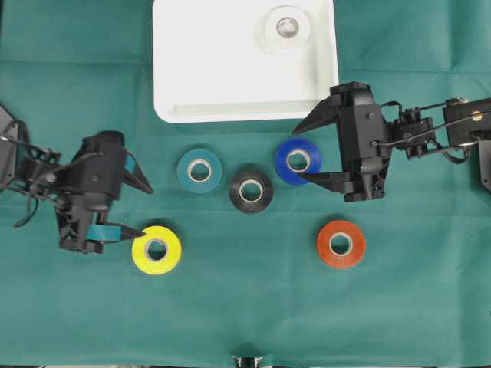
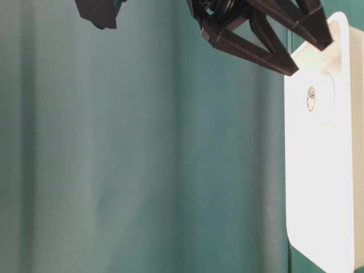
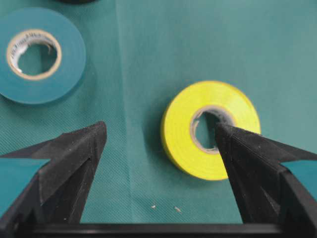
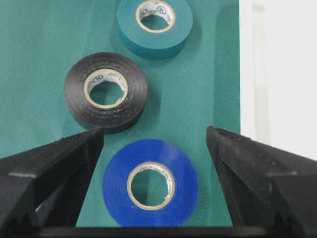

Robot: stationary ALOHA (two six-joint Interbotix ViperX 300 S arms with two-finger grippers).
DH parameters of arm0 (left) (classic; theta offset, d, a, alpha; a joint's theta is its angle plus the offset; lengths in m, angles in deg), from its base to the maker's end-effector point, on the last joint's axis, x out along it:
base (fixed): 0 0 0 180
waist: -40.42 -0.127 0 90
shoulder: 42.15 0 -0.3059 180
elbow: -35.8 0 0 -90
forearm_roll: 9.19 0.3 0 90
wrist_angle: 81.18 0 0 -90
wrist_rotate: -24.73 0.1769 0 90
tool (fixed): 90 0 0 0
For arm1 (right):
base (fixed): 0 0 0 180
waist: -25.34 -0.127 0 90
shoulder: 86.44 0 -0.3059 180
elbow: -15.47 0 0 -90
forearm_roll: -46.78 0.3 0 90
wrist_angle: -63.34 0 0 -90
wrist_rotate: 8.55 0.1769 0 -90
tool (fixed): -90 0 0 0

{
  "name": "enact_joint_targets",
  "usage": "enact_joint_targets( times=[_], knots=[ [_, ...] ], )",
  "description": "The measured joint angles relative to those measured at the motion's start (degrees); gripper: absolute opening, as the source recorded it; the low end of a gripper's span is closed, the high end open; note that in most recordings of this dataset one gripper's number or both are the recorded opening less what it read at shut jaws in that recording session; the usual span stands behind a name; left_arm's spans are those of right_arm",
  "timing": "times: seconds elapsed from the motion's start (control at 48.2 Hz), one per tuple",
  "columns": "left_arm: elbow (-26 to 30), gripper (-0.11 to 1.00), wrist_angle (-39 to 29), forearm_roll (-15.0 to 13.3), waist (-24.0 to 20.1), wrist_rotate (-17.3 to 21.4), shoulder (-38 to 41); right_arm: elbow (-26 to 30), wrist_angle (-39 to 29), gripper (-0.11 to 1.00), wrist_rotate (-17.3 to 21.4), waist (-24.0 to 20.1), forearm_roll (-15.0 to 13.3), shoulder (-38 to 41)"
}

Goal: Put the tape alternately from left to right into the white case.
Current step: 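Grasp the yellow tape roll with the left gripper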

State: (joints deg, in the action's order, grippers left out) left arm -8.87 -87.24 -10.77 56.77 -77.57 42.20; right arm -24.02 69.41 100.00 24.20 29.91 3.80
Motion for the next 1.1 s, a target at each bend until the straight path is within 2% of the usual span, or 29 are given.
enact_joint_targets(
  times=[0.311, 0.767, 1.099],
  knots=[
    [2.6, 0.96, -1.0, 0.0, 1.0, -4.0, 8.4, 0.0, 0.0, 0.85, 0.0, 0.0, 0.0, 0.0],
    [6.3, 0.96, -1.1, 0.0, 2.9, -4.0, 16.4, 0.1, 0.0, 0.85, 0.0, 0.0, 0.0, 1.3],
    [6.6, 0.95, -1.1, 0.0, 2.8, -4.0, 17.8, 0.1, 0.0, 0.85, 0.0, 0.0, 0.0, 1.3]
  ],
)
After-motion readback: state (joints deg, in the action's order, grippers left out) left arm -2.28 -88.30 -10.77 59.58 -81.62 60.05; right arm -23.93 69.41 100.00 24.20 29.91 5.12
